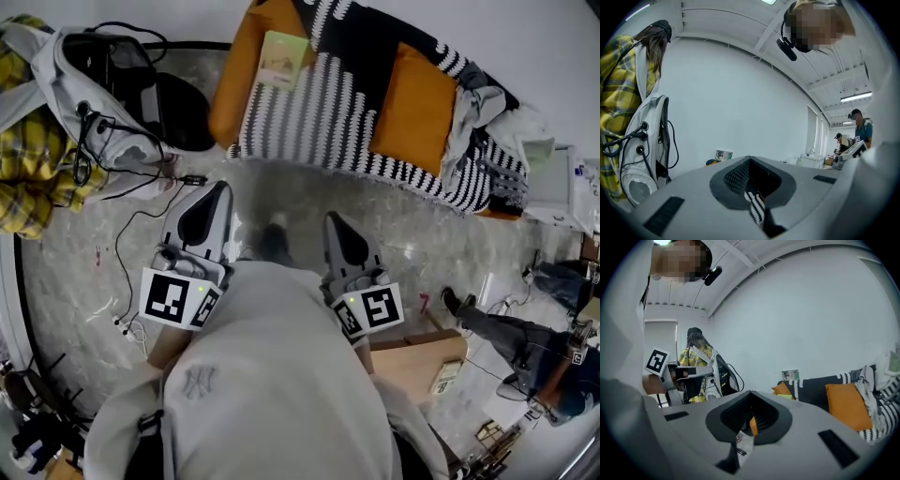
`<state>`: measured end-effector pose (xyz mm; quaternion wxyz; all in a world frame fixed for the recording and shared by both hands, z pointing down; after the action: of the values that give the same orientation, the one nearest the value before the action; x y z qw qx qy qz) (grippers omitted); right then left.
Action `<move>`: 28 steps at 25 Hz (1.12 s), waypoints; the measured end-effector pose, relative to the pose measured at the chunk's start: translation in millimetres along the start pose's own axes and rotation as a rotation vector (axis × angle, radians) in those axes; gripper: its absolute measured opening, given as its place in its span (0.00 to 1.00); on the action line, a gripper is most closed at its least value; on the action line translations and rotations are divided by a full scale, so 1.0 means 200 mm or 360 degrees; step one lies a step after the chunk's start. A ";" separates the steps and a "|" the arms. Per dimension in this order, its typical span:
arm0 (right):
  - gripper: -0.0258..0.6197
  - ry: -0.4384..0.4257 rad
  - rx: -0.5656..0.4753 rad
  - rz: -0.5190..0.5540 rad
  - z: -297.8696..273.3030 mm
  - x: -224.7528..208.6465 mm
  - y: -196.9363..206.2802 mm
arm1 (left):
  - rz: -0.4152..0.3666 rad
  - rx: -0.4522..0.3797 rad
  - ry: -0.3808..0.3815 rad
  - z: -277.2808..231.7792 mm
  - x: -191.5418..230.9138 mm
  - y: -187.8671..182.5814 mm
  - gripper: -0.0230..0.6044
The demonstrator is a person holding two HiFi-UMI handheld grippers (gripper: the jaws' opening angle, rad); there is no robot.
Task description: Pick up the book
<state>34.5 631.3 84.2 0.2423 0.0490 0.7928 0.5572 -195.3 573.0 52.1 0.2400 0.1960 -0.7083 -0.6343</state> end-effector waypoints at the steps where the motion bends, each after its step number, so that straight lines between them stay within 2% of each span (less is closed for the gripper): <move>1: 0.07 -0.0006 0.0000 0.0004 -0.01 -0.02 -0.02 | 0.0001 -0.0002 -0.0010 -0.03 0.00 0.00 0.05; 11: 0.07 -0.0067 -0.0003 0.0039 -0.05 -0.10 -0.04 | 0.0041 -0.0015 -0.0084 -0.07 -0.03 0.03 0.05; 23: 0.07 -0.0191 0.0019 0.0069 -0.12 -0.23 -0.12 | 0.0026 -0.0017 -0.0156 -0.21 -0.10 0.01 0.05; 28: 0.07 -0.0221 -0.0028 0.0050 -0.14 -0.25 -0.16 | -0.0004 0.0007 -0.0172 -0.24 -0.12 -0.01 0.05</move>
<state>72.0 577.2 80.1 0.2883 0.0979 0.7683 0.5631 -148.6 547.9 52.3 0.2003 0.1628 -0.7215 -0.6425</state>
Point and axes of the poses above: the fingertips, and each gripper's own axes: z backward along the fingers, x to its left, y out of its underside, the point moved 7 cm from there along z, backward along the fingers, and after that the axes turned 9 degrees about -z, right-handed, at the moved point
